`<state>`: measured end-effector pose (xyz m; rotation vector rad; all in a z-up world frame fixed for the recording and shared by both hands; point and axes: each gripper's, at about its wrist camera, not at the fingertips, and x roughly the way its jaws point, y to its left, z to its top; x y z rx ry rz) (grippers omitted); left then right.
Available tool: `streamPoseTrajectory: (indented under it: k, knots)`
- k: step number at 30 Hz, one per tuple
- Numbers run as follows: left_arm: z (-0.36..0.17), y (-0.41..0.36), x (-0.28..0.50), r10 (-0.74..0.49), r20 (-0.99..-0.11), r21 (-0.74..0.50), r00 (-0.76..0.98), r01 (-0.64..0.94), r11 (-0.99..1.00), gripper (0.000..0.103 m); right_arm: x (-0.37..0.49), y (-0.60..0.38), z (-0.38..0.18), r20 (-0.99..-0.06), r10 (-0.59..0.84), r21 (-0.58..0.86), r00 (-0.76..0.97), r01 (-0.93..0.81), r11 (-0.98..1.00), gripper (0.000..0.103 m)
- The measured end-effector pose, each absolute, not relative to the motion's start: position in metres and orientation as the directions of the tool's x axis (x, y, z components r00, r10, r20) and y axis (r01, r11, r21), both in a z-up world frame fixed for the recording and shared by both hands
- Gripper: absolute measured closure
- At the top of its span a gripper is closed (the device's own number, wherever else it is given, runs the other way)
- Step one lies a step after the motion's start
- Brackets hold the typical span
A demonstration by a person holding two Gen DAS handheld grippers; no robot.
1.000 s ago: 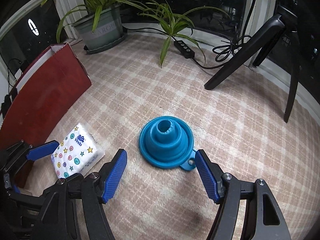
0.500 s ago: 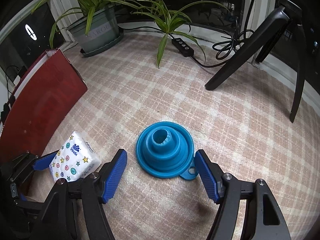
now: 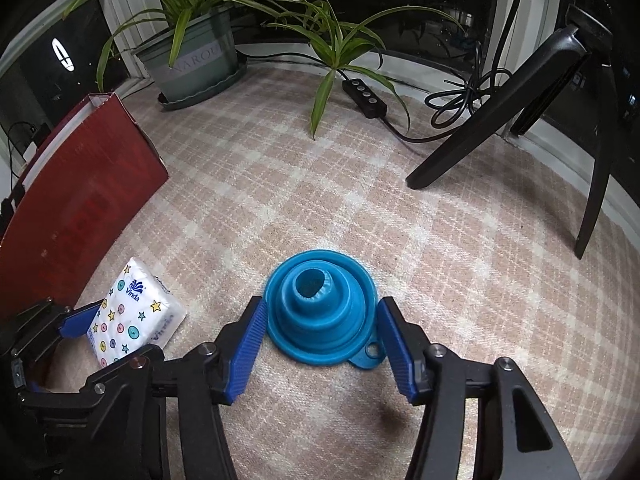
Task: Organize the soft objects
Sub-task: 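Close the left tool on the Vinda pack while the right tool grips the blue funnel, then lift and carry the Vinda pack and funnel over the box with both tools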
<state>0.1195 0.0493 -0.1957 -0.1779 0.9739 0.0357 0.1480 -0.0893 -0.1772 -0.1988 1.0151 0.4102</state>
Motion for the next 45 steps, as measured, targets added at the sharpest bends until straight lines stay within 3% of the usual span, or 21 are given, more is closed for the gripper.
streamPoseTrajectory:
  k: [14, 29, 45]
  knots:
    - [-0.192, 0.050, 0.113, -0.051, -0.811, -0.139, 0.583, -0.107, 0.985, 0.052, 0.137, -0.095, -0.175, -0.840, 0.264, 0.046, 0.474, -0.423, 0.905, 0.070]
    - [-0.155, 0.045, 0.087, -0.084, -0.766, -0.175, 0.638, -0.081, 0.981, 0.052, 0.088, -0.111, -0.126, -0.783, 0.356, 0.094, 0.510, -0.468, 0.879, 0.070]
    - [-0.090, 0.084, 0.028, -0.055, -0.690, -0.216, 0.721, -0.133, 0.967, 0.052, 0.057, -0.051, -0.067, -0.716, 0.464, 0.079, 0.521, -0.600, 0.796, 0.070]
